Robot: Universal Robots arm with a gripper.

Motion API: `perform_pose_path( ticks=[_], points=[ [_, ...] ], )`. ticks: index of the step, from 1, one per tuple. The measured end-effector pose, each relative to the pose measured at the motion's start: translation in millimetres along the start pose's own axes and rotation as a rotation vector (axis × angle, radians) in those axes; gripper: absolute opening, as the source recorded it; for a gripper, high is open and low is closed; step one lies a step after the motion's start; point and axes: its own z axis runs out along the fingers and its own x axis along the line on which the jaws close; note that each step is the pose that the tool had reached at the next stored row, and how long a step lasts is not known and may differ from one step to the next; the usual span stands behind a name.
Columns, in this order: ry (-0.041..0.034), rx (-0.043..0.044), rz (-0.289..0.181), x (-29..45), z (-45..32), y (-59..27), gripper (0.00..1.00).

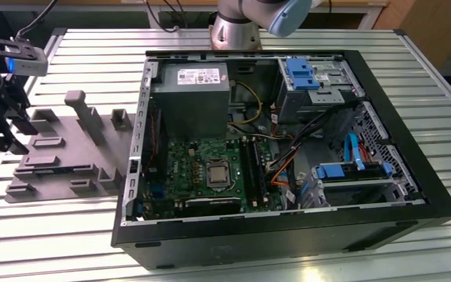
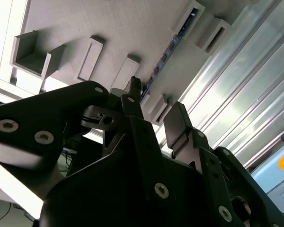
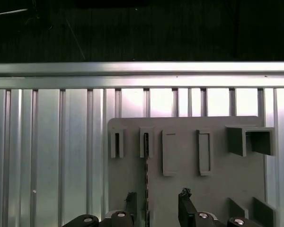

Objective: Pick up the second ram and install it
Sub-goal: 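Pick up the second ram and move it above second insertion slot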

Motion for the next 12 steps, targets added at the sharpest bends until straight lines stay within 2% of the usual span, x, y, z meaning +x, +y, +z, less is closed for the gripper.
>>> perform_pose_path(
  ticks=[12],
  points=[
    [0.0,0.0064,0.0,4.6,14.1,-0.1,0.47]
  ],
)
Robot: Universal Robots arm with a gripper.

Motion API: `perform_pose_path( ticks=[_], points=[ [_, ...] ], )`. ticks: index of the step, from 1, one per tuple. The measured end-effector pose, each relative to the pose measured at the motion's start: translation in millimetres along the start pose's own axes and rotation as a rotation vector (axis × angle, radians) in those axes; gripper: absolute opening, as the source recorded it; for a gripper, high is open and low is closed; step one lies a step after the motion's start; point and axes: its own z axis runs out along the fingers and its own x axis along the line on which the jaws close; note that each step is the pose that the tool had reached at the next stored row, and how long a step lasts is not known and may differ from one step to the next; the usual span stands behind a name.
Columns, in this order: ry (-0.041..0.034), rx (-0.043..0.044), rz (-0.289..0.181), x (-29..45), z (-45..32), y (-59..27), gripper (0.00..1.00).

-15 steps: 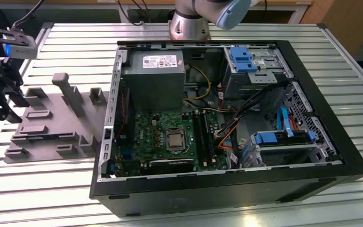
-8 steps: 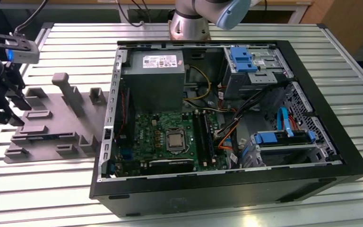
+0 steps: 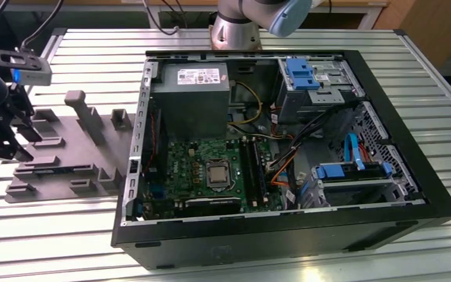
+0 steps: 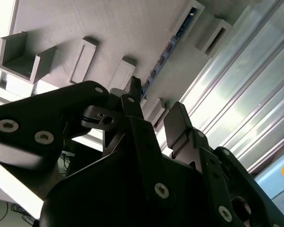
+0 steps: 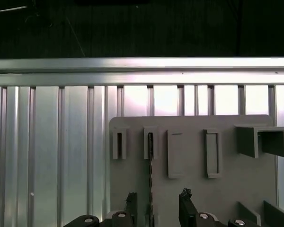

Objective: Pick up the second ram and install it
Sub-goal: 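Pick up the second ram and move it above second insertion slot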

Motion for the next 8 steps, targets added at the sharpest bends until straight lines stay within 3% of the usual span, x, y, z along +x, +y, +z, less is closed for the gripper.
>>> perform_pose_path(
  ticks=[8],
  points=[
    [-0.0001,0.0016,0.0,0.7,2.4,0.0,0.47]
  ],
)
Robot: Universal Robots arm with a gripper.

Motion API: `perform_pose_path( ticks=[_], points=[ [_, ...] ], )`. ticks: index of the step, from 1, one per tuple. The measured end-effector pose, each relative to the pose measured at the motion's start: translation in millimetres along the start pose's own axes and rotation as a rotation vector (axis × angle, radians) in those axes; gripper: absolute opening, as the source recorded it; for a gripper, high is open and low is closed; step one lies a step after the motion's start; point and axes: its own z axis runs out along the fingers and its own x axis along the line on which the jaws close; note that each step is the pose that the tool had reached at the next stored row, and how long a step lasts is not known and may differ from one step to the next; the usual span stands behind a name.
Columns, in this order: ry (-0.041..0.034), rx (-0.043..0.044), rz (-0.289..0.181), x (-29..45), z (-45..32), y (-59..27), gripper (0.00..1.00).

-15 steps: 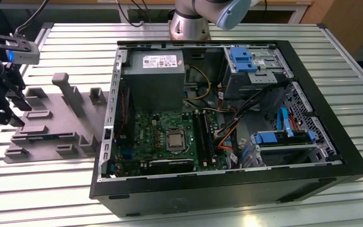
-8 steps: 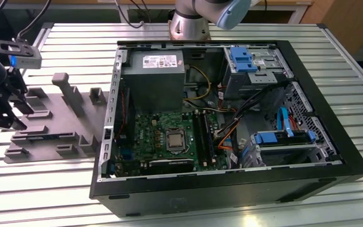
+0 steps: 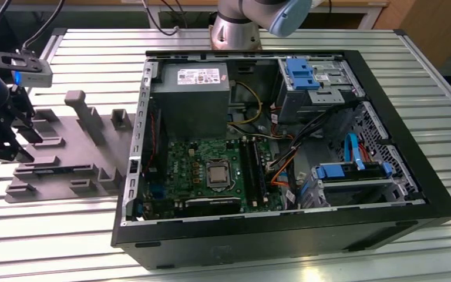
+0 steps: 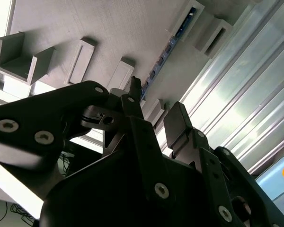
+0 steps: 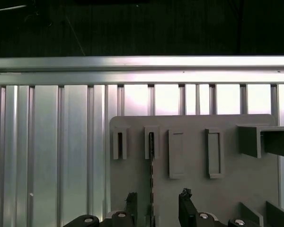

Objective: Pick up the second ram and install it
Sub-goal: 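Pick up the second ram and move it above second insertion slot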

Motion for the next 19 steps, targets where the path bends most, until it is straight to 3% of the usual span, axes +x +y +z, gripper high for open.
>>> perform_pose_path(
  ticks=[8,13,19],
  points=[
    [0.0025,0.0002,0.0,0.2,2.5,0.0,0.47],
    [0.0109,0.0004,0.0,0.5,8.3,0.0,0.47],
    [0.0129,0.0004,0.0,0.5,15.7,0.1,0.47]
  ],
)
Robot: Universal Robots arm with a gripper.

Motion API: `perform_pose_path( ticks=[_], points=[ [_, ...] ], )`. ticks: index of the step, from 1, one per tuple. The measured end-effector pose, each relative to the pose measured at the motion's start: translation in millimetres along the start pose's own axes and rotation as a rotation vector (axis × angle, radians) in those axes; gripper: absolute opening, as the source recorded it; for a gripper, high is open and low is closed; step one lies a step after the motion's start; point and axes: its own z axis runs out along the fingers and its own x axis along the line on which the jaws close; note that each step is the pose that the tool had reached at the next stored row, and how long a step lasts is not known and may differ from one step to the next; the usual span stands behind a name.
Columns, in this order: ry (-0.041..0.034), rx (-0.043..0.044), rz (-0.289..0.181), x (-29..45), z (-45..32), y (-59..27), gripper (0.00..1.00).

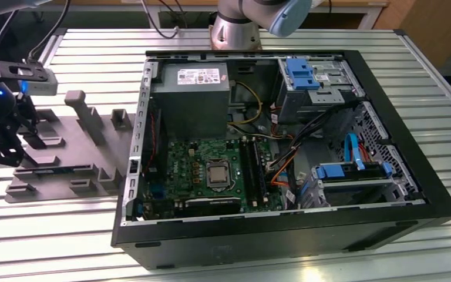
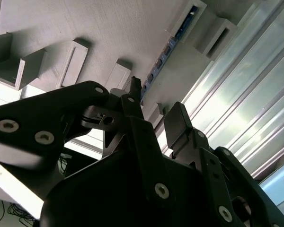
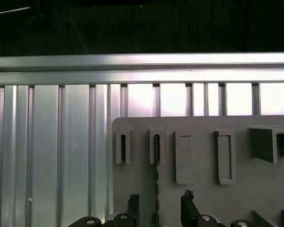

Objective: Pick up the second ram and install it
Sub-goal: 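Pick up the second ram and move it above second insertion slot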

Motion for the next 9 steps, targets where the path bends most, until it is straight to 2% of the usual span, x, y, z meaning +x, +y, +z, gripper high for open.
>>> perform_pose_path(
  ticks=[6,9],
  points=[
    [0.0002,0.0001,0.0,0.0,7.0,0.1,0.47],
    [0.0004,-0.0001,0.0,0.0,8.0,0.1,0.47]
  ],
)
